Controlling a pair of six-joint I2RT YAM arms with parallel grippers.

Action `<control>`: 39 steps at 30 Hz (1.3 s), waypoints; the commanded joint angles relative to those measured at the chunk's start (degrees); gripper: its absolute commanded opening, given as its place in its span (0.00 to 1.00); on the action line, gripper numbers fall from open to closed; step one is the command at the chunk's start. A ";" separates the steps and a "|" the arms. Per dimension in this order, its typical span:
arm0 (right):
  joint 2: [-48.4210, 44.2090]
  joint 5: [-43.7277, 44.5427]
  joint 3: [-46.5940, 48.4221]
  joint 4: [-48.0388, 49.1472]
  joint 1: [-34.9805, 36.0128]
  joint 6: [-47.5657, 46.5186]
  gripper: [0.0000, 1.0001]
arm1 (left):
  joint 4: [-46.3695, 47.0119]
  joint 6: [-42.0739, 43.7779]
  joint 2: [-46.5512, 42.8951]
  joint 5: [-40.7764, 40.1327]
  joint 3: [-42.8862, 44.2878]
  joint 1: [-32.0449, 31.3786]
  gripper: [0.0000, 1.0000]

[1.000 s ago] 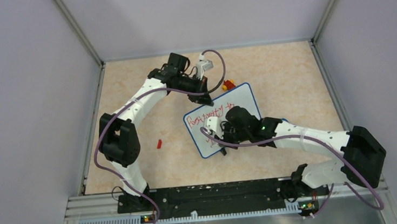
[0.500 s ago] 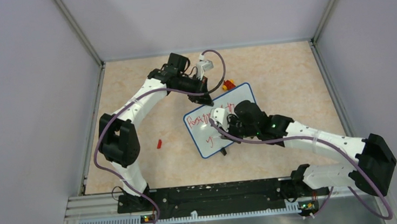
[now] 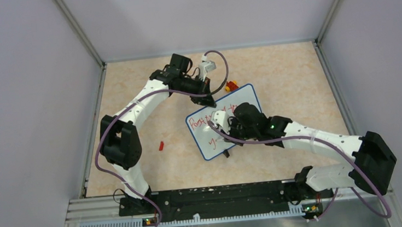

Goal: Write a sentence on the whiteboard

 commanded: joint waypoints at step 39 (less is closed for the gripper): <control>0.50 -0.11 3.49 2.10 -1.73 1.37 0.00 | 0.34 1.13 -0.03 -1.89 -1.46 -1.70 0.00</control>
